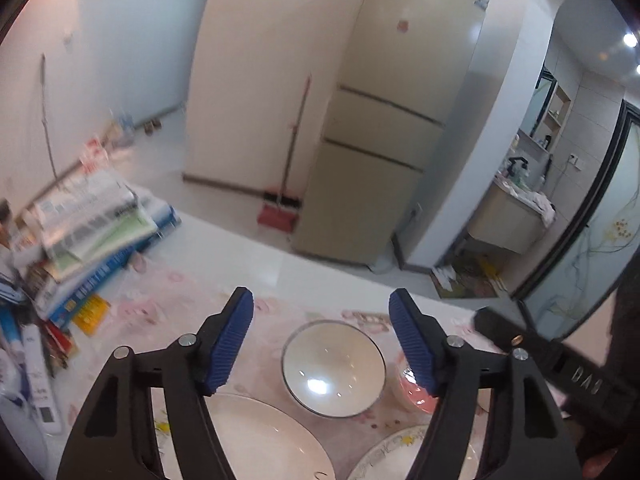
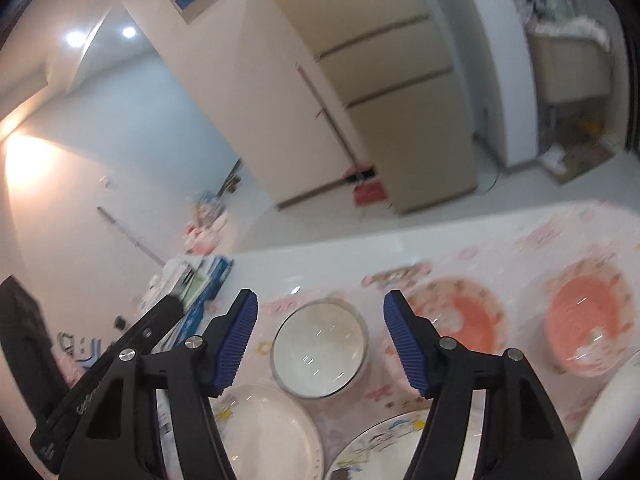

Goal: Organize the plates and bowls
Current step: 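Move the left tool down toward the plain white bowl's rim, then close the left tool on the white bowl's rim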

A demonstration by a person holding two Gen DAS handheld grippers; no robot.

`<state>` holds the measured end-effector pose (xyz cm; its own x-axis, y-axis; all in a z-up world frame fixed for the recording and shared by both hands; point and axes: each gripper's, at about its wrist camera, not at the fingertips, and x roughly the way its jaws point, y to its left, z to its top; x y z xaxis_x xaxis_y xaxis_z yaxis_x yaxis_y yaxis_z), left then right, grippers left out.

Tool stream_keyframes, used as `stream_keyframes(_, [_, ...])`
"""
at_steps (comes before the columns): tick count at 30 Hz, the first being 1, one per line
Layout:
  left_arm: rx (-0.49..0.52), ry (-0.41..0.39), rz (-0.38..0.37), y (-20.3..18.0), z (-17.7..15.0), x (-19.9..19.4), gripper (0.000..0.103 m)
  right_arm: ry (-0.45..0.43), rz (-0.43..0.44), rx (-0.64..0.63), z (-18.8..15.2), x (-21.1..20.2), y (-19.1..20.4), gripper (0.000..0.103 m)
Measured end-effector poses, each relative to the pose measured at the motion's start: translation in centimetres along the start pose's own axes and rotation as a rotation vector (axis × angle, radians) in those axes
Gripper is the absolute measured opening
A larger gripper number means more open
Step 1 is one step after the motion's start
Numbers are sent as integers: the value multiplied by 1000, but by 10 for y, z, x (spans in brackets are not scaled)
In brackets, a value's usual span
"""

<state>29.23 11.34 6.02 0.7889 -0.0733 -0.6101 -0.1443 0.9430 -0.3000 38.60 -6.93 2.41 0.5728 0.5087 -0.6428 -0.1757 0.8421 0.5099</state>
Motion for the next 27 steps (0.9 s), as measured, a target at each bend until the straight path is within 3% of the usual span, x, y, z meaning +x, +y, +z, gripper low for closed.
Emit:
stream_keyframes(1, [-3,18,3,1,-2,4,69,46,17,23,-2,10,-3,54])
stream_keyframes(3, [26,46,39,-2,-7,15,69,109,71,66,-9,27,-9,54])
stream_keyframes(5, [51,71,52,-5,-12,25,69,154,72,81,-16,42,-13,52])
stream_keyframes(7, [50,98,54,-5,-14,35,55,189,26,72,-23,60,-17,45])
stream_keyframes(8, [46,121,51,-5,-15,41,40,200,16,72,-25,65,-18,43])
stream_keyframes(10, [35,170,41,-1,-18,55,36,238,0,55,-30,78,-21,30])
stream_keyframes(14, [9,214,58,10,-23,73,36,277,-54,22,-39,96,-17,30])
stream_keyframes(17, [-29,248,21,21,-25,81,36,263,-137,-8,-43,96,-12,29])
stream_keyframes(27, [-77,365,-36,33,-37,107,27,309,-145,28,-52,96,-15,29])
